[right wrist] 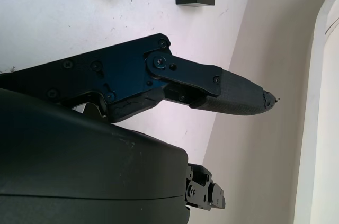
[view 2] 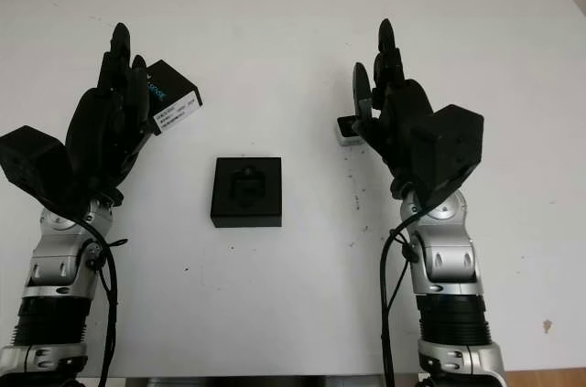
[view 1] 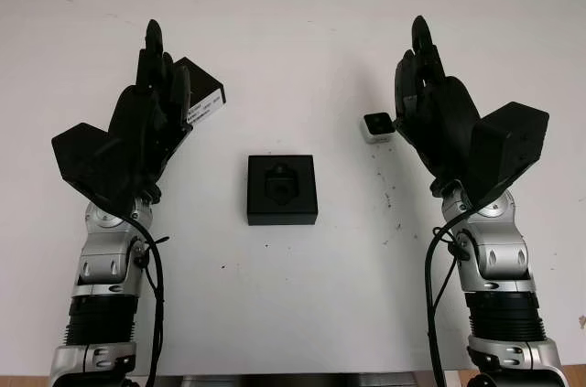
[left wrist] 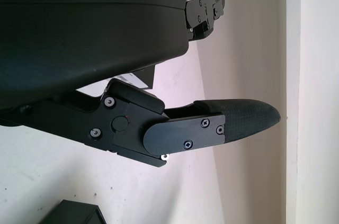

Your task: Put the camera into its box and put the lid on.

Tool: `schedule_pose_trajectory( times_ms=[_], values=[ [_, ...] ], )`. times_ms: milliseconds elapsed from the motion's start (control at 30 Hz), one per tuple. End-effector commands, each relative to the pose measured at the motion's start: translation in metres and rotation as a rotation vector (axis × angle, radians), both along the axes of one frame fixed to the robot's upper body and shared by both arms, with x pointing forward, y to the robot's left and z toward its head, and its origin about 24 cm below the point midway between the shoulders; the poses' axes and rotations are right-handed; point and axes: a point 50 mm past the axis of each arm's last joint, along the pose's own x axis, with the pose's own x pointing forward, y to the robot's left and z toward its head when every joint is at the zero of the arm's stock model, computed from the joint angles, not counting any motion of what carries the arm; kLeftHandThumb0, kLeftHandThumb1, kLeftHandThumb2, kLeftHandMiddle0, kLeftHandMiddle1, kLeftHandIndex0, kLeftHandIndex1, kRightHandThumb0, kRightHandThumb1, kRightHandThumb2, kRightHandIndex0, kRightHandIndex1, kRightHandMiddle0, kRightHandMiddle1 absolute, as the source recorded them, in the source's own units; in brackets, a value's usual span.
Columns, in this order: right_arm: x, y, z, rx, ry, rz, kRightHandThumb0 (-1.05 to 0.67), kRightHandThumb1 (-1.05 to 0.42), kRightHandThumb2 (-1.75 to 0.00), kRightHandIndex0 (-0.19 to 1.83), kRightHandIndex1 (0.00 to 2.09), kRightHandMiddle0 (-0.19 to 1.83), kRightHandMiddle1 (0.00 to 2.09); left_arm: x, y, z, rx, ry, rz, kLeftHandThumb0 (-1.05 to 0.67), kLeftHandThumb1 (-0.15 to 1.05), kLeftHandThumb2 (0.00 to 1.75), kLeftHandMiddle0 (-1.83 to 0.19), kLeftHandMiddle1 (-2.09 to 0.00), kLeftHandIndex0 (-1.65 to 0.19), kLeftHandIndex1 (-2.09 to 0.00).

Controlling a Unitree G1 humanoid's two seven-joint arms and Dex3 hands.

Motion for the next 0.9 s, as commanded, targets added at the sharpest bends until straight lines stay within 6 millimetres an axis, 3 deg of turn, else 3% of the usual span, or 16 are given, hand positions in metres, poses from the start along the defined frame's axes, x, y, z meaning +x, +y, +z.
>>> schedule_pose_trajectory(
  times_ms=[0, 300, 367, 433, 500, 533, 567, 633, 700, 767, 867],
  values=[
    [-0.002, -0.001, 0.004, -0.002, -0.027, 0.001, -0.77, -1.05, -0.68, -0.19, 0.0, -0.19, 0.0, -0.004, -0.002, -0.004, 0.002, 0.008, -0.001, -0.85, 1.05, 0.57, 0.19, 0.0, 0.19, 0.0],
    [0.005, 0.001, 0.004, -0.016, -0.015, 0.045, -0.76, -1.05, -0.62, -0.19, 0.0, -0.19, 0.0, 0.002, -0.002, -0.001, 0.011, 0.008, -0.014, -0.82, 1.05, 0.57, 0.19, 0.0, 0.19, 0.0],
    [0.005, -0.002, 0.003, -0.03, -0.025, 0.015, -0.77, -1.05, -0.55, -0.19, 0.0, -0.19, 0.0, 0.001, -0.002, -0.002, 0.01, 0.008, -0.012, -0.82, 1.05, 0.57, 0.19, 0.0, 0.19, 0.0],
    [0.004, -0.007, 0.004, -0.05, -0.075, -0.048, -0.74, -1.05, -0.35, -0.14, 0.03, -0.12, 0.04, 0.0, -0.001, -0.002, 0.01, 0.006, -0.01, -0.83, 1.05, 0.57, 0.19, 0.0, 0.19, 0.0],
    [0.005, -0.016, 0.003, -0.091, -0.115, -0.113, -0.65, -0.98, -0.13, -0.01, 0.1, 0.03, 0.14, -0.001, 0.001, -0.002, 0.011, 0.008, -0.008, -0.83, 1.05, 0.57, 0.19, 0.0, 0.19, 0.0],
    [0.005, -0.022, 0.003, -0.134, -0.131, -0.14, -0.63, -0.93, -0.09, 0.08, 0.15, 0.04, 0.35, -0.002, 0.002, -0.002, 0.011, 0.01, -0.007, -0.83, 1.05, 0.57, 0.19, 0.0, 0.19, 0.0],
    [0.006, -0.027, 0.004, -0.182, -0.14, -0.152, -0.59, -0.88, -0.07, 0.15, 0.21, -0.04, 0.7, -0.002, 0.003, -0.002, 0.01, 0.012, -0.007, -0.82, 1.05, 0.57, 0.19, 0.0, 0.19, 0.0],
    [0.007, -0.034, 0.004, -0.248, -0.143, -0.151, -0.56, -0.86, -0.05, 0.19, 0.25, -0.09, 0.9, -0.002, 0.004, -0.003, 0.012, 0.015, -0.004, -0.81, 1.05, 0.57, 0.19, 0.0, 0.19, 0.0],
    [0.009, -0.044, 0.006, -0.35, -0.133, -0.123, -0.59, -0.84, -0.05, 0.17, 0.25, -0.03, 0.84, -0.002, 0.004, -0.002, 0.014, 0.017, -0.003, -0.82, 1.05, 0.57, 0.19, 0.0, 0.19, 0.0],
    [0.011, -0.053, 0.008, -0.422, -0.11, -0.097, -0.66, -0.82, -0.05, 0.15, 0.19, 0.11, 0.58, -0.001, 0.004, -0.002, 0.024, 0.017, -0.006, -0.81, 1.05, 0.58, 0.19, 0.0, 0.19, 0.0],
    [0.016, -0.063, 0.011, -0.524, -0.075, -0.083, -0.7, -0.79, -0.05, 0.14, 0.13, 0.22, 0.35, 0.0, 0.003, -0.002, 0.019, 0.018, -0.013, -0.81, 1.05, 0.58, 0.19, 0.0, 0.19, 0.0]
  ],
)
